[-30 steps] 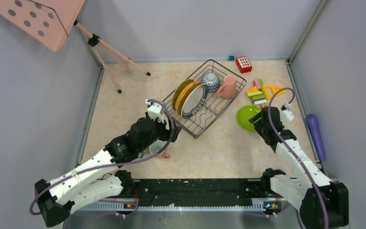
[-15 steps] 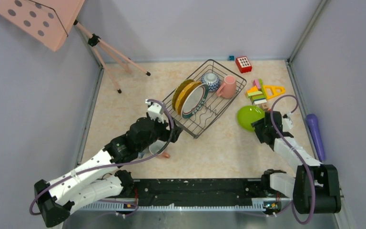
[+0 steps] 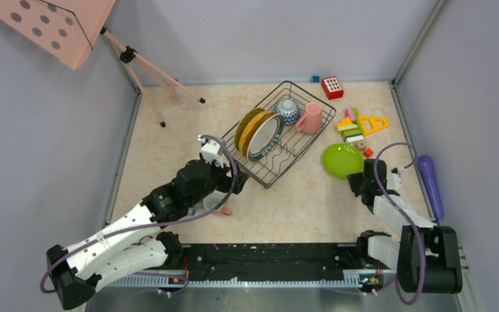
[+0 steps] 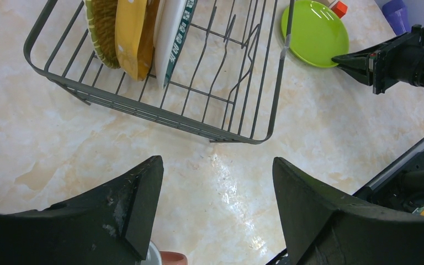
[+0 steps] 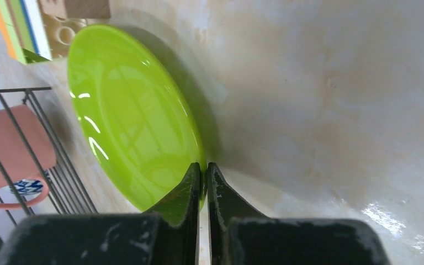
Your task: Load the mixed dishes into the dish rack
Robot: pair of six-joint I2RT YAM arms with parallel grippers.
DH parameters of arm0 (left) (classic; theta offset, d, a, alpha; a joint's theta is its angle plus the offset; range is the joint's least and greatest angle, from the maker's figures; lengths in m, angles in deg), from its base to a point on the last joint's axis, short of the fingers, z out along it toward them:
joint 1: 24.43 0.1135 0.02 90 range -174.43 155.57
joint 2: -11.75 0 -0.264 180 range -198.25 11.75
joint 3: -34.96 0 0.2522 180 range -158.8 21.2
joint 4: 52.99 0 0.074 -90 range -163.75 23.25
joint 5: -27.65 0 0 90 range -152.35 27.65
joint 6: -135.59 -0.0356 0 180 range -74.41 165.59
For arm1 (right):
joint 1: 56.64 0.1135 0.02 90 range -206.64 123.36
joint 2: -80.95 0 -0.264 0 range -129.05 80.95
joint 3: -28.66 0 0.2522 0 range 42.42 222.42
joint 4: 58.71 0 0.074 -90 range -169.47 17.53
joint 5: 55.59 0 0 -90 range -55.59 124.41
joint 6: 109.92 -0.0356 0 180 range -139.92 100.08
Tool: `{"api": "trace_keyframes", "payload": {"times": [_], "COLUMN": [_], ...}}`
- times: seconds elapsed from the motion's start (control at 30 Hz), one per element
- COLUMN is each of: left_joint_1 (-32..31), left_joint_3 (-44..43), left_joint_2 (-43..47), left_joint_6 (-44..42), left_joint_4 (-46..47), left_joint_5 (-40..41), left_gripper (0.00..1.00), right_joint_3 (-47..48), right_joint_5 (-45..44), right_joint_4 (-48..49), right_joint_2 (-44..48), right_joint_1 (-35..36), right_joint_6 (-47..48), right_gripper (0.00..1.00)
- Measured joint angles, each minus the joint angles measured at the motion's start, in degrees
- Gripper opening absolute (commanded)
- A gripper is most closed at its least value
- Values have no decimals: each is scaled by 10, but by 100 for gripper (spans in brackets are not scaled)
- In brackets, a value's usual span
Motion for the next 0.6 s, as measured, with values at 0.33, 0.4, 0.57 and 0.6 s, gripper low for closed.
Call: {"api": "trace_keyframes", "payload": {"times": [0.33, 0.4, 0.57, 0.6], "left_joint_1": [1, 2, 16, 20], "left_joint_3": [0, 0, -5, -10], "left_joint_2": [-1, -8, -45, -55], "left_joint_6": [9, 16, 37, 41], "left_joint_4": [4, 12, 37, 39], "left_joint_5": [-15, -30, -92, -105], "left_gripper": [78, 78, 79, 79], "right_joint_3": [3, 13, 59, 71], "right_joint_5": [-23, -27, -36, -37], "right_joint_4": [-98, -129, -175, -183], "right_joint_2": [124, 163, 250, 263], "right_joint_1": [0, 0, 0, 0], "right_joint_6": [12, 26, 73, 83], "right_gripper": [0, 0, 0, 0]}}
